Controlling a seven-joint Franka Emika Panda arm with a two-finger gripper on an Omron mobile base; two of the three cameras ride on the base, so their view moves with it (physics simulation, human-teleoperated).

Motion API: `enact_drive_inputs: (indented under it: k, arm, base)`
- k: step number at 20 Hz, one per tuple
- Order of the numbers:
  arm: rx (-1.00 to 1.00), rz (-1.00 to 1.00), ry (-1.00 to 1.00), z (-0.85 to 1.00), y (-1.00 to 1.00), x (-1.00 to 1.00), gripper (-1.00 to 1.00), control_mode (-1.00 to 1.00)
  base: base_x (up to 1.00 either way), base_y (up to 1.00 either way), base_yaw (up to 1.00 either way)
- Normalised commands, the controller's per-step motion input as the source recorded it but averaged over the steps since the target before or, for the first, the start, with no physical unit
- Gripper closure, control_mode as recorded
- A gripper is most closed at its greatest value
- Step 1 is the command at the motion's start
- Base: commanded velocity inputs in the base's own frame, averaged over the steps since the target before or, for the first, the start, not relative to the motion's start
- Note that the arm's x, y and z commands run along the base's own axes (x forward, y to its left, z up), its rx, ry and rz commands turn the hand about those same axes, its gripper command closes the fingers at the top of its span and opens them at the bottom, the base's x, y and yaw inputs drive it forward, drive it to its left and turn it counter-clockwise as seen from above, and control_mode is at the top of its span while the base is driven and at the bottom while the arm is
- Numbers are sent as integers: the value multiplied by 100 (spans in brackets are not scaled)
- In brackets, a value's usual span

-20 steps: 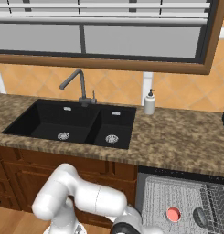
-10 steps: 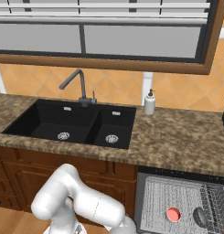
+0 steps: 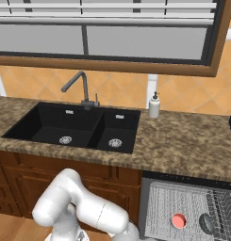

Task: Pick up the cup and bowl from the counter, place them in the dishwasher, and close the dishwasher door.

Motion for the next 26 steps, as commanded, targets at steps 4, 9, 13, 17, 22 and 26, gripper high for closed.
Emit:
enact_drive_inputs:
  k: [4,9,13,17,22,26]
  arm:
    - [0,0,0,0,3,69,-100,-100]
    - [0,0,0,1,6,83,-100,-100]
    - [0,0,1,13,4,97,-100,-100]
    - [0,0,3,19,0,100,-100,-100]
    - [0,0,4,19,0,100,-100,-100]
    - [0,0,5,22,0,100,-100,-100]
  base:
    - [0,0,0]
    - [0,0,0]
    - [0,0,0]
    - [0,0,0]
    - [0,0,0]
    - [0,0,0]
